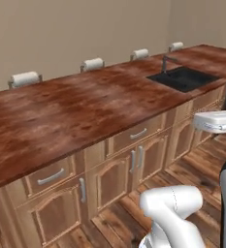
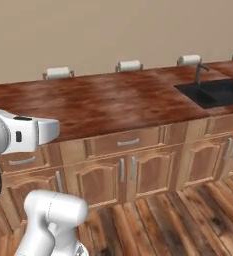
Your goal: Close all open cabinet doors.
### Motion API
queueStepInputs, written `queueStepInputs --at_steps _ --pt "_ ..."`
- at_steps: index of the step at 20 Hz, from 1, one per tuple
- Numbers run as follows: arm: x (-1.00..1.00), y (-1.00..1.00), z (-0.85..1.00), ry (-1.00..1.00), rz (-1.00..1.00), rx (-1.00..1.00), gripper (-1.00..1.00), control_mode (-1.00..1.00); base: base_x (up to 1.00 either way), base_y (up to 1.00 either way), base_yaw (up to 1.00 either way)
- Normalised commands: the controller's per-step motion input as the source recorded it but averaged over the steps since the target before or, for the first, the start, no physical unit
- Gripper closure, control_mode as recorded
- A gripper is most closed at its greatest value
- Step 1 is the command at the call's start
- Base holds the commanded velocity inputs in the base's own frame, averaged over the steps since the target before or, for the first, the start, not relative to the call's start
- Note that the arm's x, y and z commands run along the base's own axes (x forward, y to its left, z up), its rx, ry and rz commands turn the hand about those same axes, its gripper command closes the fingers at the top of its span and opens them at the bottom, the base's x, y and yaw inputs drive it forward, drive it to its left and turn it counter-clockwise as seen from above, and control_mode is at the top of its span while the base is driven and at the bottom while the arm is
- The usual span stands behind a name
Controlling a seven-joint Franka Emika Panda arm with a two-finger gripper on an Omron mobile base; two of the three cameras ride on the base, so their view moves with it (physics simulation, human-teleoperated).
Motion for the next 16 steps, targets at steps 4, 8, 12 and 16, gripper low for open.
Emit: queueStepInputs --at_steps 4,8,12,16 --pt "0.0 0.0 0.0 0.0 0.0 0.0 -1.0 1.0 -0.38 0.26 0.55" --pt "0.0 0.0 0.0 0.0 0.0 0.0 -1.0 1.0 -0.23 0.27 0.56" --pt "0.0 0.0 0.0 0.0 0.0 0.0 -1.0 1.0 -0.15 0.26 0.55" --pt "0.0 0.0 0.0 0.0 0.0 0.0 -1.0 1.0 -0.02 0.35 0.55"
